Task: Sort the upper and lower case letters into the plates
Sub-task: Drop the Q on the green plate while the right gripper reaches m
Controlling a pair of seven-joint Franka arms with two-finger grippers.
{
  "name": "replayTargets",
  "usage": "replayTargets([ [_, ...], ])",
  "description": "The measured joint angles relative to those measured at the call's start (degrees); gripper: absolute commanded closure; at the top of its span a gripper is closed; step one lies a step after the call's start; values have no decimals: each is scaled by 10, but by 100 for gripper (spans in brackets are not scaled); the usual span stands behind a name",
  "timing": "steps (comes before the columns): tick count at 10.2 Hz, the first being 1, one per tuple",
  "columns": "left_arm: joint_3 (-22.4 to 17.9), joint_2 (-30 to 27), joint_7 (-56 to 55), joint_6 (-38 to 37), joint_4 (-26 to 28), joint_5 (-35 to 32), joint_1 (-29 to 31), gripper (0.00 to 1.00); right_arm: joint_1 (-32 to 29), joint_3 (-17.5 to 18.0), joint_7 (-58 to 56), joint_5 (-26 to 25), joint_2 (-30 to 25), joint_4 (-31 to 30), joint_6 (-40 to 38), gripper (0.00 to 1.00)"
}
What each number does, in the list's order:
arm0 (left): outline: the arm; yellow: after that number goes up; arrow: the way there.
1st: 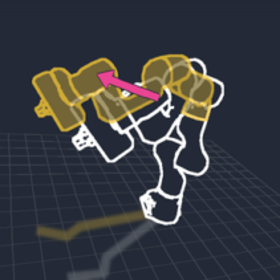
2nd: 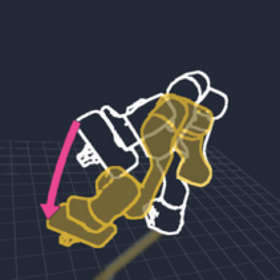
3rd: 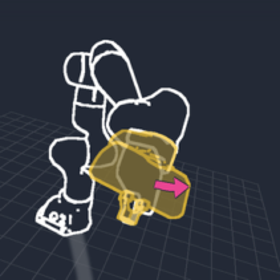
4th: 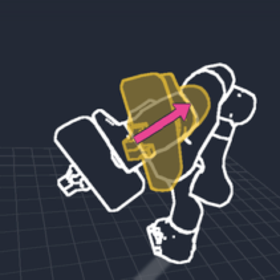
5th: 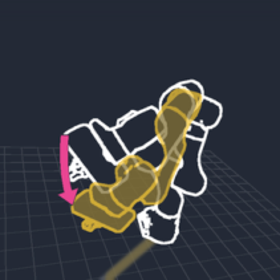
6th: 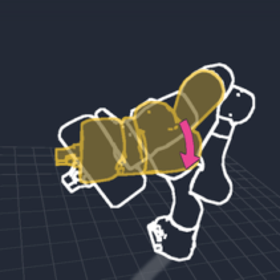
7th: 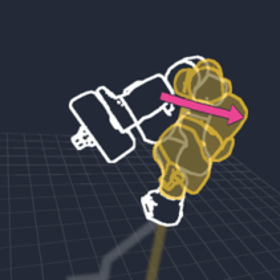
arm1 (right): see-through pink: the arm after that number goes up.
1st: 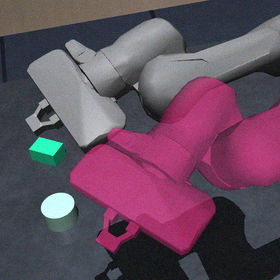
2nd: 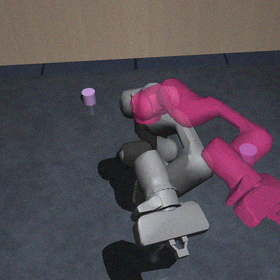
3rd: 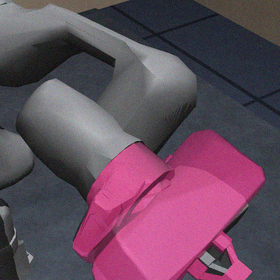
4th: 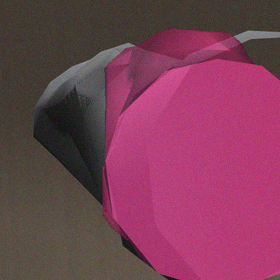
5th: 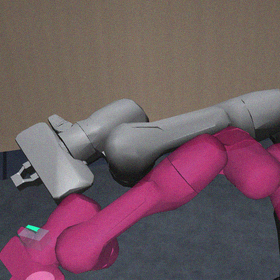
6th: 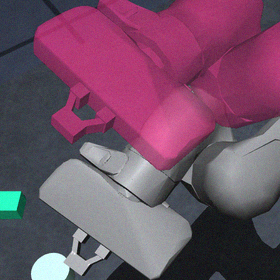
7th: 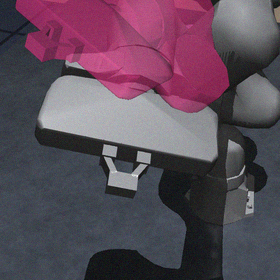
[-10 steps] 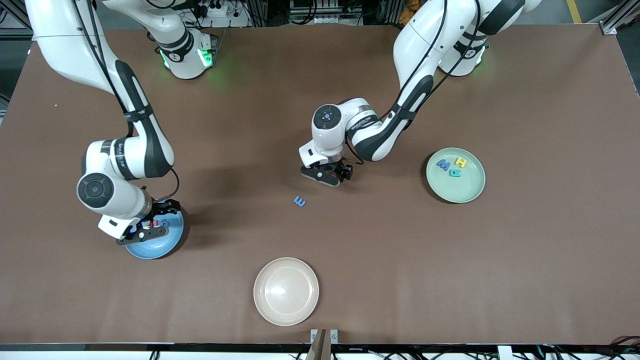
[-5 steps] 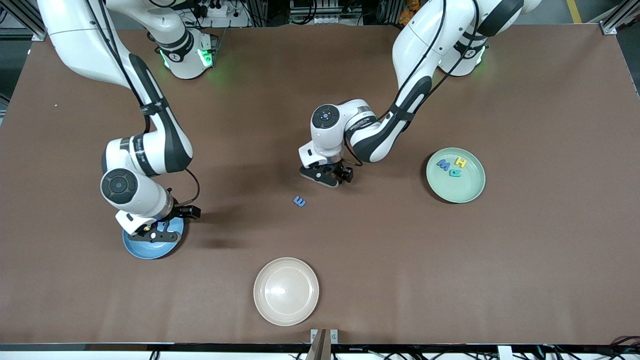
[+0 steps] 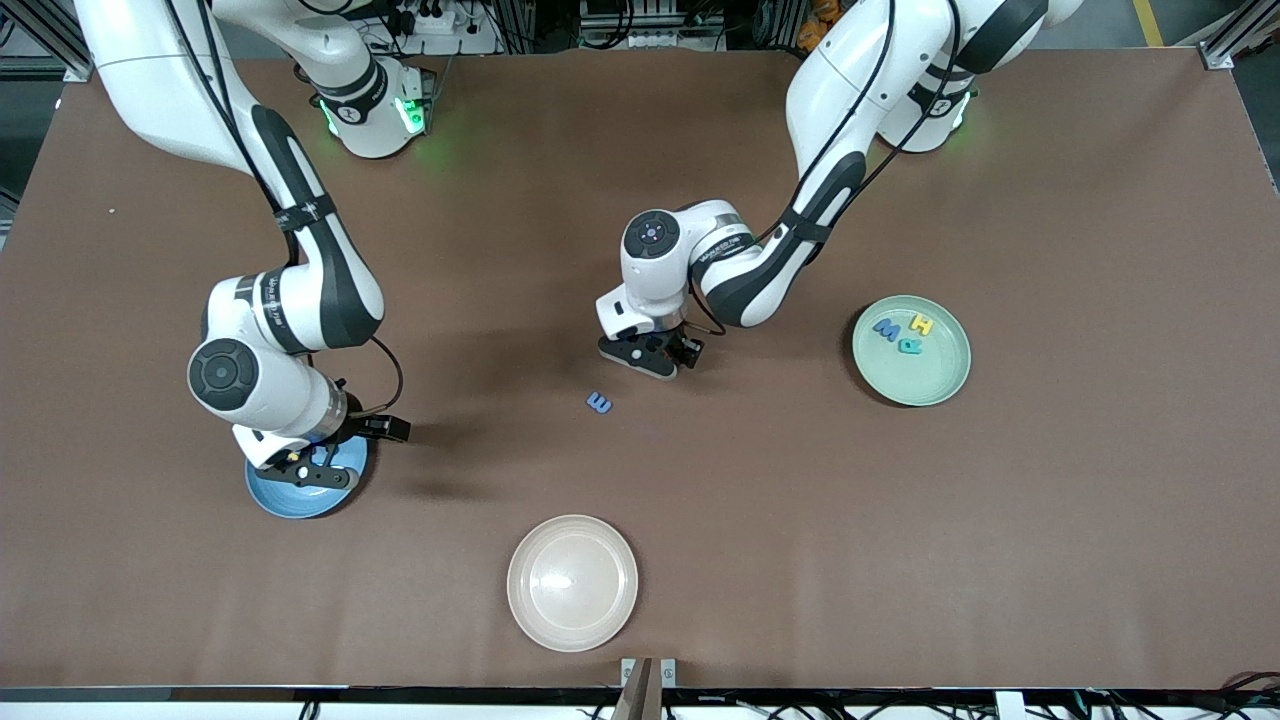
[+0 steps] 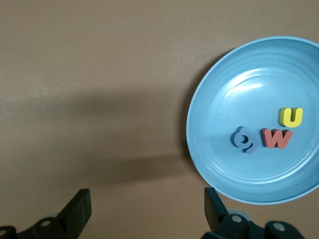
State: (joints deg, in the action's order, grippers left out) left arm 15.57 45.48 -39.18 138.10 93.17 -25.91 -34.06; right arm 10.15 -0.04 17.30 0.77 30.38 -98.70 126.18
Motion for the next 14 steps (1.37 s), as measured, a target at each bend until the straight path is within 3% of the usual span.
replayTargets([
  [2, 0, -1, 0, -12, -7, 0, 0, 73, 4, 1, 13, 2, 0, 4, 0, 0],
  [6, 0, -1, 0, -67, -24, 6, 2, 75, 36, 3, 19, 2, 0, 6, -1, 0],
  [9, 1, -5, 16, -148, -61, 25, 8, 76, 69, 3, -102, 1, 1, 6, -2, 0],
  [11, 1, -33, 122, -198, -75, 63, 46, 76, 79, 4, -223, 1, 1, 6, -2, 0],
  [14, 2, -85, 298, -280, -71, 80, 127, 76, 163, 6, -259, 1, 5, 6, 9, 0],
])
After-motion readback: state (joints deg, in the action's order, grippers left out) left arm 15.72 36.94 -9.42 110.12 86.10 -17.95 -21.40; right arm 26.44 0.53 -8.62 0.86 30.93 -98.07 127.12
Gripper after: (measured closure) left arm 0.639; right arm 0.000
